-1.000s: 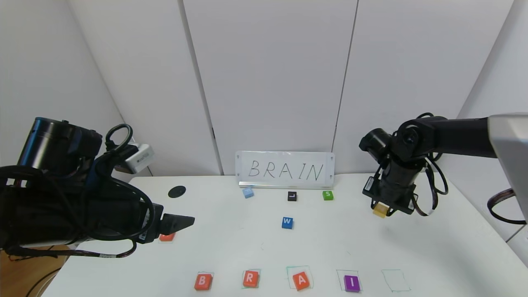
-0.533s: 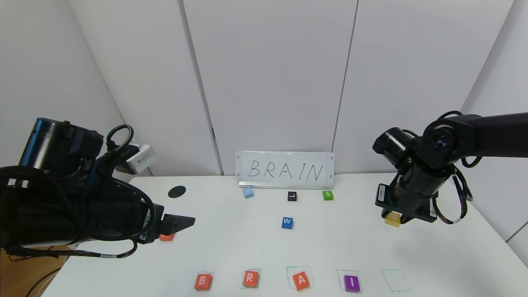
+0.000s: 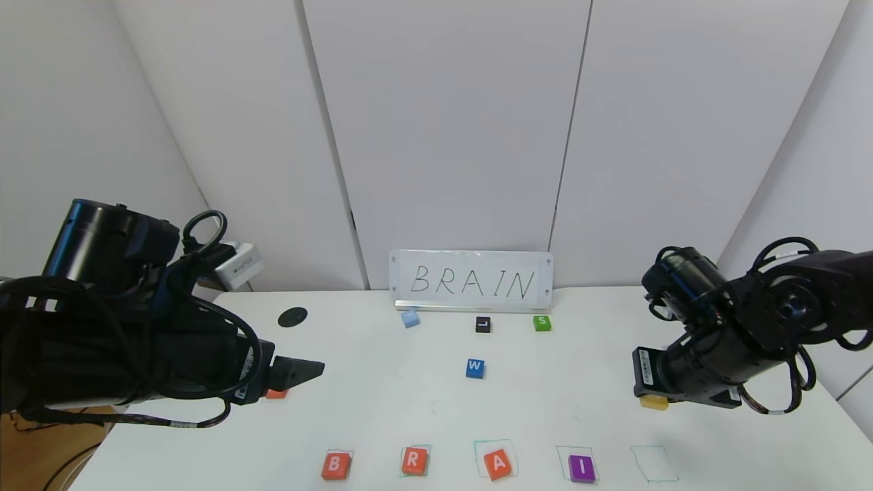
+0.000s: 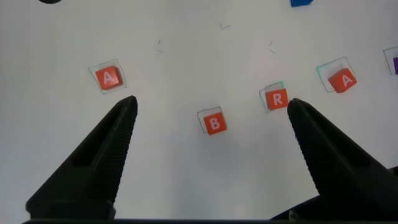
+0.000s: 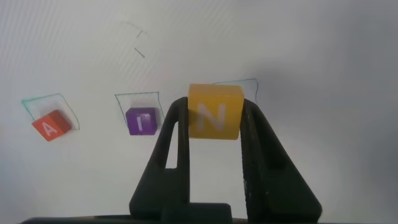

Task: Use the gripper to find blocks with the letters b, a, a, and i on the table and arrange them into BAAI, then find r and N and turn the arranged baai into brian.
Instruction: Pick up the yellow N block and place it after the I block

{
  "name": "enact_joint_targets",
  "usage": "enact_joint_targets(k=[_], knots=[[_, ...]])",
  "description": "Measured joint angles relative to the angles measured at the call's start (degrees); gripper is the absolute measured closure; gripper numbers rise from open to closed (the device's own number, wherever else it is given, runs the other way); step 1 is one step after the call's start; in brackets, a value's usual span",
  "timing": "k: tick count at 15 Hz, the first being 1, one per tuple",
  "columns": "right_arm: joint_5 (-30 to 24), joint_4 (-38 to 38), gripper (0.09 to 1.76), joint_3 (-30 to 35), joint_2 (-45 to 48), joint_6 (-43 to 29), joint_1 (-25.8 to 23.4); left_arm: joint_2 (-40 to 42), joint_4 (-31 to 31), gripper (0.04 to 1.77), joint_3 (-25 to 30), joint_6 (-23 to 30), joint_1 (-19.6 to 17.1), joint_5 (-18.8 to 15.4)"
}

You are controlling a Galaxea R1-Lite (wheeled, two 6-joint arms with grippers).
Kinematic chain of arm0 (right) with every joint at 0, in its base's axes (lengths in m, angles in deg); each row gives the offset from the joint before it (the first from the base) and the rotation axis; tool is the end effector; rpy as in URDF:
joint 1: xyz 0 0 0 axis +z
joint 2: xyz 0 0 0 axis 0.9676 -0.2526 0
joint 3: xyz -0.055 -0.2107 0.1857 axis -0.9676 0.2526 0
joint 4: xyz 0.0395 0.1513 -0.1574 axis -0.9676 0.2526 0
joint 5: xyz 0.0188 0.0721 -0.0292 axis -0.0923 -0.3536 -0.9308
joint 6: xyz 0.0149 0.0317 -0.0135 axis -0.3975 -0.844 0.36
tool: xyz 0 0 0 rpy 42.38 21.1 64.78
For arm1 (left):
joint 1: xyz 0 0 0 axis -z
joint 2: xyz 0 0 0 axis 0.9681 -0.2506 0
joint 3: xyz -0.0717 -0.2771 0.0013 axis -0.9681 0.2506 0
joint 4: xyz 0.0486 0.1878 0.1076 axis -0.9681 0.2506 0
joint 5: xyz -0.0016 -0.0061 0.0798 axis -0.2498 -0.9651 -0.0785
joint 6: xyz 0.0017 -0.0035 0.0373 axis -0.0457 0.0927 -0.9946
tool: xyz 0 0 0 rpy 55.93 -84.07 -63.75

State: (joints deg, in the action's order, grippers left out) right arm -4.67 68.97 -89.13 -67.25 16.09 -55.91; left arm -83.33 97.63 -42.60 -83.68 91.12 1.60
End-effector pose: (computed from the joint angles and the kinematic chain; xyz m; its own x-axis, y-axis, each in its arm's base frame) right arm 0.3159 0.1080 0.0756 0.3740 0.0360 -0.9267 0.1807 0.9773 0.1109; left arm 0.2596 -0.0742 0.1580 0.6832 -0.2322 -0.6923 0.2993 0.9538 -0.0246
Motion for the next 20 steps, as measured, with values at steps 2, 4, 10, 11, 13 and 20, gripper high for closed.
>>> enact_joint_targets(k=[2,4,10,11,13,20], knots=[[-1.0,-5.9,1.31,6.5,2.0,4.3,-0.3,-0.1,0.0,0.09,0.1,0.0,0.0,0.0],[-1.9,-13.0,1.31,13.2,3.3,8.2,-0.5,-0.2,0.0,0.09,0.1,0.0,0.2,0.1],[-1.9,-18.4,1.31,20.8,3.4,11.2,-0.6,-0.6,0.0,0.09,0.2,0.0,0.4,0.1],[-1.9,-19.6,1.31,21.5,3.1,11.6,-0.6,-0.7,0.0,0.09,0.2,0.0,0.5,0.1],[-2.0,-24.0,1.31,23.5,2.2,12.2,-0.6,-1.0,-0.1,0.09,0.2,0.0,0.5,0.1],[-2.0,-26.9,1.31,26.6,-1.1,14.1,-1.7,-2.0,-0.1,0.09,0.2,0.0,0.5,0.2]])
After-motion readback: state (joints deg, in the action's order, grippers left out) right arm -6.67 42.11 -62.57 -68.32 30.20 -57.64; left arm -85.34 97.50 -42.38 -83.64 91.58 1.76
